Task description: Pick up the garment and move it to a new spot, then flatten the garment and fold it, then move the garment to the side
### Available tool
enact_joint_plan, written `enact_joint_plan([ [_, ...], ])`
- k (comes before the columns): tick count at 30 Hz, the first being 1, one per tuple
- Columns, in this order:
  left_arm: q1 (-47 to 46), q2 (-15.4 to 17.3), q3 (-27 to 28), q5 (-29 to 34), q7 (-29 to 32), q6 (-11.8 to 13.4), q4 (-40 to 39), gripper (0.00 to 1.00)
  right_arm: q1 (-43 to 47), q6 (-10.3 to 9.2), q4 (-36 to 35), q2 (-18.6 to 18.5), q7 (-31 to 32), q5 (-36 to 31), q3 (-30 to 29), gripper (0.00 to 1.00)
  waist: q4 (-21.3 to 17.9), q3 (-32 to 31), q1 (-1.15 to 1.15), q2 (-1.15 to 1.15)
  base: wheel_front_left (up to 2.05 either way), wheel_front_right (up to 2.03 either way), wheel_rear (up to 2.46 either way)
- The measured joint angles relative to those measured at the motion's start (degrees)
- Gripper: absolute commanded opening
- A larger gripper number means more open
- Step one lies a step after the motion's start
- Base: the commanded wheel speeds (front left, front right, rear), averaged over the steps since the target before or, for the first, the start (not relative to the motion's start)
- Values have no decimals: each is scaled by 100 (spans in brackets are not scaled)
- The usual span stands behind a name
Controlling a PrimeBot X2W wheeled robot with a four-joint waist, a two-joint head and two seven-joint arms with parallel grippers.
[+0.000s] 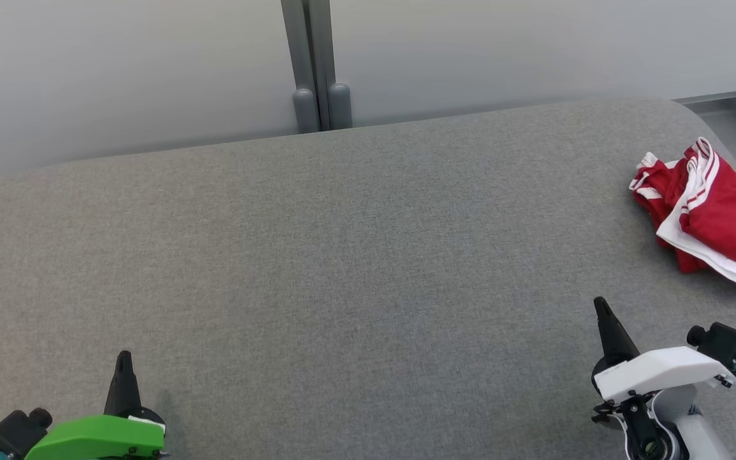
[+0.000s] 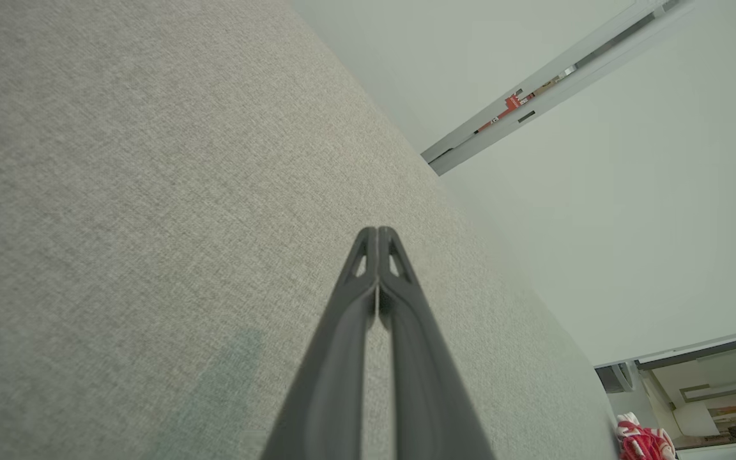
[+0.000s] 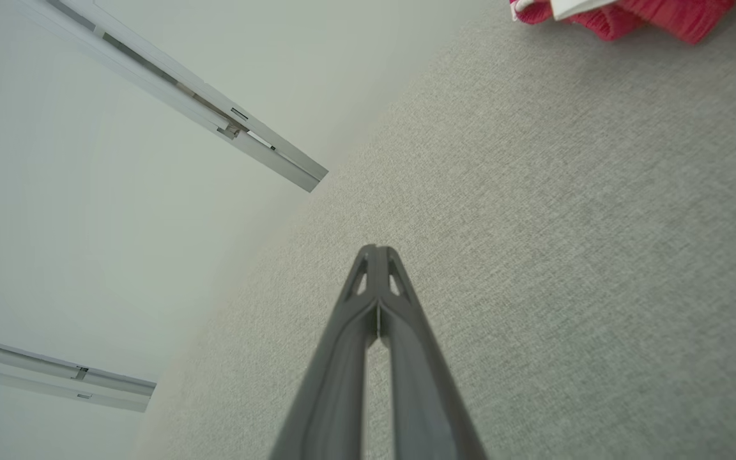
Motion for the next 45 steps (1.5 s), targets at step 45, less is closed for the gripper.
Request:
enact_joint_plan([
  [45,-310,19,21,-2482,690,0,-290,0,163,-1,-577,-14,667,2608,-353,0,118,-32,0,0,0,0,0],
])
